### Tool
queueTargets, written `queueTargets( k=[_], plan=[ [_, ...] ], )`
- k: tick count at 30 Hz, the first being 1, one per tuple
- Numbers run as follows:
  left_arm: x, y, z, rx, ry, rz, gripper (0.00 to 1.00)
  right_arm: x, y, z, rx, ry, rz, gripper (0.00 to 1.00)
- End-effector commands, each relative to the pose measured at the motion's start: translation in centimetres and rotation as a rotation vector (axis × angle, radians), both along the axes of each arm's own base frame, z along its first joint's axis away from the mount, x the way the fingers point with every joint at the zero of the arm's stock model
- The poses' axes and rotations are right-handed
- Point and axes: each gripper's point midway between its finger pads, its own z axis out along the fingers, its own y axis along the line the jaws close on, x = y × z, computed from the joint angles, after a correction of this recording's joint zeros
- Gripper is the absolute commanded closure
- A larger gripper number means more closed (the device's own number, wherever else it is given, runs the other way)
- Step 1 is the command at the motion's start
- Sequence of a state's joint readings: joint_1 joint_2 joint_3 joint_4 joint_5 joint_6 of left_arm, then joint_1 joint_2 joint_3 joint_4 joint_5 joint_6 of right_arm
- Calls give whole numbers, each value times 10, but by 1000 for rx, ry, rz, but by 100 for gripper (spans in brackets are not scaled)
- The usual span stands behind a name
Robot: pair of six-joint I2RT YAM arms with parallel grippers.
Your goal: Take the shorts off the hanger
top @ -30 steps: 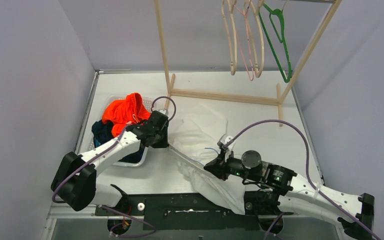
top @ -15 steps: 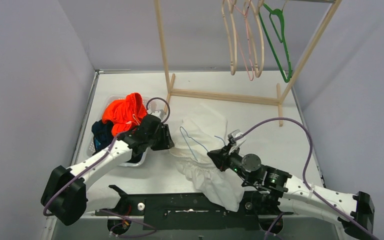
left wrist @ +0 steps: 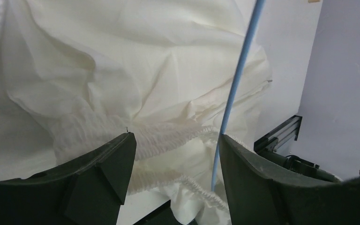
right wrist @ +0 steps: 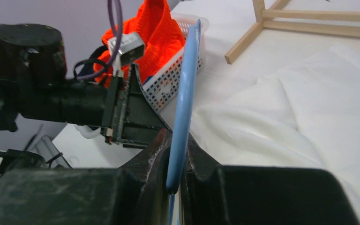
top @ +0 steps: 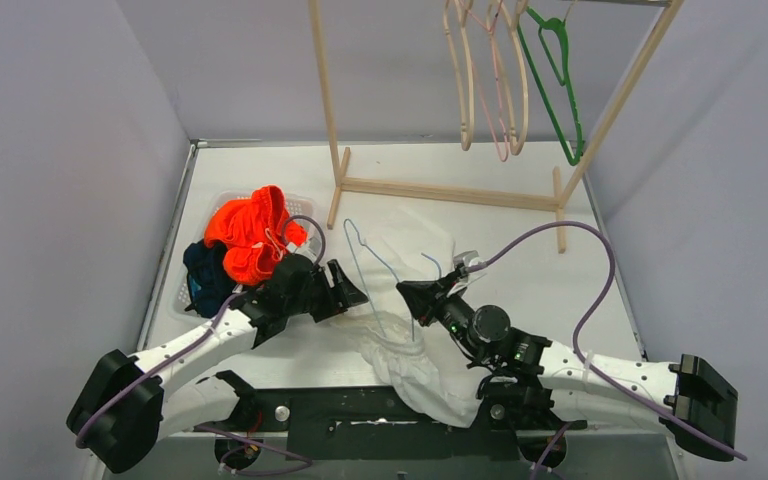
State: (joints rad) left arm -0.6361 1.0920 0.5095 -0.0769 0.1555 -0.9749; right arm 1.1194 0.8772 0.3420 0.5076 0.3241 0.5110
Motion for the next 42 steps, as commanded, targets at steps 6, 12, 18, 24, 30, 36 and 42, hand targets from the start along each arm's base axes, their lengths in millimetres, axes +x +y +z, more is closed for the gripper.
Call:
queueTargets(
  k=[6, 12, 18, 24, 30, 36, 42],
  plan=[
    [14, -40, 55, -258, -106, -60, 40, -6, -2, 56, 197, -84, 21, 100],
    [9, -50, 60, -346, -106, -97, 80, -14, -18, 59, 326, -106, 23, 100],
    [10, -58, 74, -371, -123, -133, 100, -18, -18, 59, 291, -100, 46, 91],
    [26, -27, 89, -337, -164, 42, 100, -25, -6, 54, 179, -68, 111, 49],
    [40, 24, 96, -332, -180, 264, 100, -34, 0, 34, 77, -36, 175, 38],
    [46, 58, 117, -350, -240, 387, 100, -32, -4, 26, 70, -8, 148, 37],
    [44, 63, 131, -399, -242, 411, 100, -26, -9, 26, 98, -3, 102, 37]
  ],
)
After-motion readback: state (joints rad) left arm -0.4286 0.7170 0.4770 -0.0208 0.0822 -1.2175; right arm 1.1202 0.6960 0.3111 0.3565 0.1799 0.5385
